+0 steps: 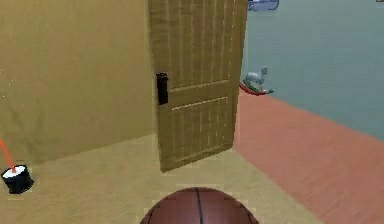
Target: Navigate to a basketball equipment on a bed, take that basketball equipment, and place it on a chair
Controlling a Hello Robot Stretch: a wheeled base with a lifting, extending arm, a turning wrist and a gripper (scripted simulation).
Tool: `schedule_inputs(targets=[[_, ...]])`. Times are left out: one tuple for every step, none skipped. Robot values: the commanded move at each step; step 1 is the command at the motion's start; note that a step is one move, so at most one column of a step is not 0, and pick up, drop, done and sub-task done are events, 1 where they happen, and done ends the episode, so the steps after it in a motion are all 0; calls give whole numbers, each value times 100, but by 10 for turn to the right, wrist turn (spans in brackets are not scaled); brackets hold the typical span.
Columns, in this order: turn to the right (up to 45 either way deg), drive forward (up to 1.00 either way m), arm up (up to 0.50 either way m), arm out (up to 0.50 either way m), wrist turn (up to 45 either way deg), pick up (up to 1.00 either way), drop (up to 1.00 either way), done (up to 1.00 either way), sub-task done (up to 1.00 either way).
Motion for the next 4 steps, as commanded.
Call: schedule_inputs(targets=[[120,0,0,0,0,0,0,0,0],[0,10,0,0,0,0,0,0,0],[30,0,0,0,0,0,0,0,0],[0,35,0,0,0,0,0,0,0]])
